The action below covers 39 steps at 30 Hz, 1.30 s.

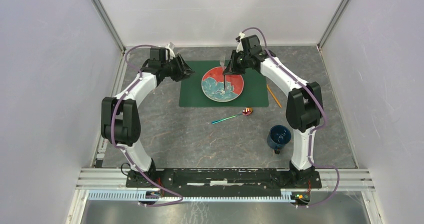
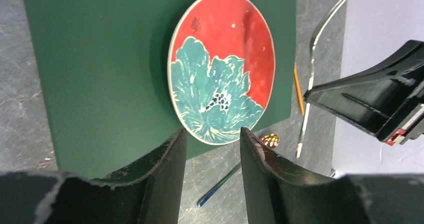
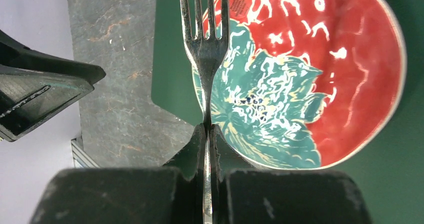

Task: Set the dinner table for one person
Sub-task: Place the fork on the napkin.

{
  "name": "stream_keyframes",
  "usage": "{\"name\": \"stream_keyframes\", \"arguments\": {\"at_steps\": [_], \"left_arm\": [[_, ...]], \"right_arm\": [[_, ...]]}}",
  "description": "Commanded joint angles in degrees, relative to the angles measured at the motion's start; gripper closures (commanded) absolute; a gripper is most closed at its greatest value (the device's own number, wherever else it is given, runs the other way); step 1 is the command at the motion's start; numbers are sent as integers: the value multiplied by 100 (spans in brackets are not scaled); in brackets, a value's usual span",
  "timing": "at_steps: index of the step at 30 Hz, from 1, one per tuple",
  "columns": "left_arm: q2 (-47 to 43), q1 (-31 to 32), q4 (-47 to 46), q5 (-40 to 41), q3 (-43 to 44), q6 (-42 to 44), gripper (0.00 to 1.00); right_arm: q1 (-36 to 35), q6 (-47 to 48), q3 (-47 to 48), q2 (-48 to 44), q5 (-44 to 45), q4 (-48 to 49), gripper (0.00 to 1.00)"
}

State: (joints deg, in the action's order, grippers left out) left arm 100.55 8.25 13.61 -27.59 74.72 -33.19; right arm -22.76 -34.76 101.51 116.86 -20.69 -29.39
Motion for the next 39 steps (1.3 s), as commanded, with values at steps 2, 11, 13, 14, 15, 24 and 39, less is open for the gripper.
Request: {"name": "stream_keyframes", "arguments": {"at_steps": [2,11,13,14,15,24,39], "left_arm": [[-1,133,-708,-333,206,-489,50],[61,427,-886,-361,403,-732,51],[116,491,-886,-352,448,-748,51],[136,526,-890,-352,466,-762,52],[147,559,-913,-356,466,-778,52],[188,729,-989,-328,478,-838,53],[272,875,-1348,-286,117,-955,54]], "right_arm": [[-186,-183,149,-118,-129,278,100],[-369,-164,128,1,-53,249,100],[-422,-183,169,32,-47,267,100],[-438,-189,175,52,-31,268,100],[-459,-199,185,70,-22,275,100],[-506,-295,389,248,-80,338,100],[-507,-497,535,292,-268,538,100]]}}
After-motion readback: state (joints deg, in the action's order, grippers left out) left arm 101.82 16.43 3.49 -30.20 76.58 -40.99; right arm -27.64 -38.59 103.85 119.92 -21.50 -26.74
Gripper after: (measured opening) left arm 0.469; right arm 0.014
